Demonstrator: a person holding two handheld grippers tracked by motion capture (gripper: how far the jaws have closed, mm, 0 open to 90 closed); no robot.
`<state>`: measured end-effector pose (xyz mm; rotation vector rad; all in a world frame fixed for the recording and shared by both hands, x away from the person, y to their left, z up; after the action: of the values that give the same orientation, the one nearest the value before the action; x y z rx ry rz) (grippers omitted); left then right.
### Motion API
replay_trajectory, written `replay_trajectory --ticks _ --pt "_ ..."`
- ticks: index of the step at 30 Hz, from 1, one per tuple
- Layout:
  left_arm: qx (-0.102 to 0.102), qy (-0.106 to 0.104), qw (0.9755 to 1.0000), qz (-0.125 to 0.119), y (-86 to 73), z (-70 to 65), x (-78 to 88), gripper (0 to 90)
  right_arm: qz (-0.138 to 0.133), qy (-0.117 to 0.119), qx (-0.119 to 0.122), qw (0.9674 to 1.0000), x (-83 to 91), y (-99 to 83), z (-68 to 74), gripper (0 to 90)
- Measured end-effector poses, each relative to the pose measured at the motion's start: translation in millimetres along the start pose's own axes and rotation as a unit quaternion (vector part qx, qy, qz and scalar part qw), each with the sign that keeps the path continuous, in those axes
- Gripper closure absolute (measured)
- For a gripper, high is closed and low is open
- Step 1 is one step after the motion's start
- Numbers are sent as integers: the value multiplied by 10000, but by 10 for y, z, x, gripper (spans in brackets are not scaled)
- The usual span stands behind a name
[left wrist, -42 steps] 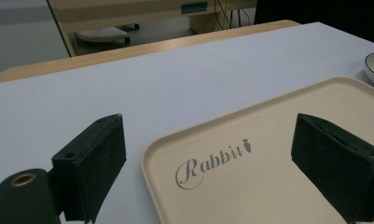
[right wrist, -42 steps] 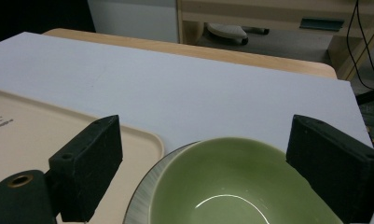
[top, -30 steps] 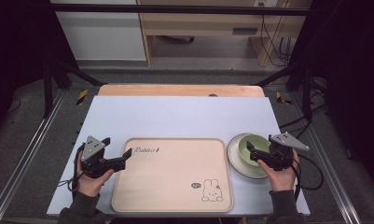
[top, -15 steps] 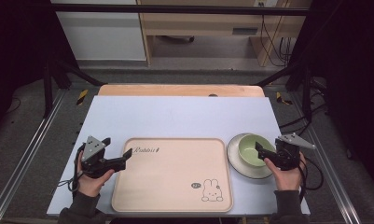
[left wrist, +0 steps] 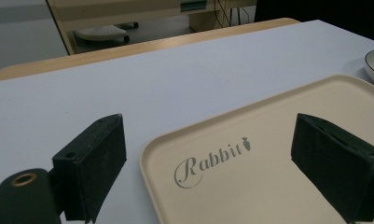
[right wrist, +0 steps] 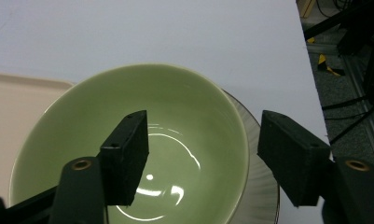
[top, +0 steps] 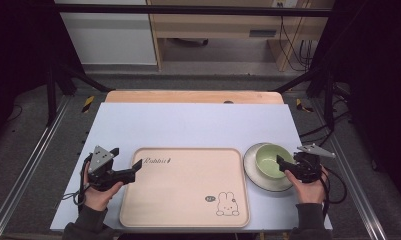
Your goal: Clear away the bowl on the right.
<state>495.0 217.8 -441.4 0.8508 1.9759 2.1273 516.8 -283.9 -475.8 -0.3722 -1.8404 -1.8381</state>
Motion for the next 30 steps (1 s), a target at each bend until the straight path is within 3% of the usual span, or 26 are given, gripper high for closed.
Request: replay_trajectory --ticks 17,30 --pt "-3 -10 10000 24 -12 -4 -14 99 608 6 -190 9980 -95 -142 -70 523" --pt "-3 -5 10000 41 -19 0 -19 100 1034 -1 -478 9935 -151 -203 -99 679"
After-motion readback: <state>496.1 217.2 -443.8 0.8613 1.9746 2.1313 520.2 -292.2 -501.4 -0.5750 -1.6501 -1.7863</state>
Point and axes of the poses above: each handheld gripper's, and its own axes: x roughly backward along the jaws, y roughly out of its top, z roughly to its left, the point moved 8 cm from there along -x, roughly forward along the jaws, and after that the axes turned 5 degrees about -z, right-handed, at the moved point
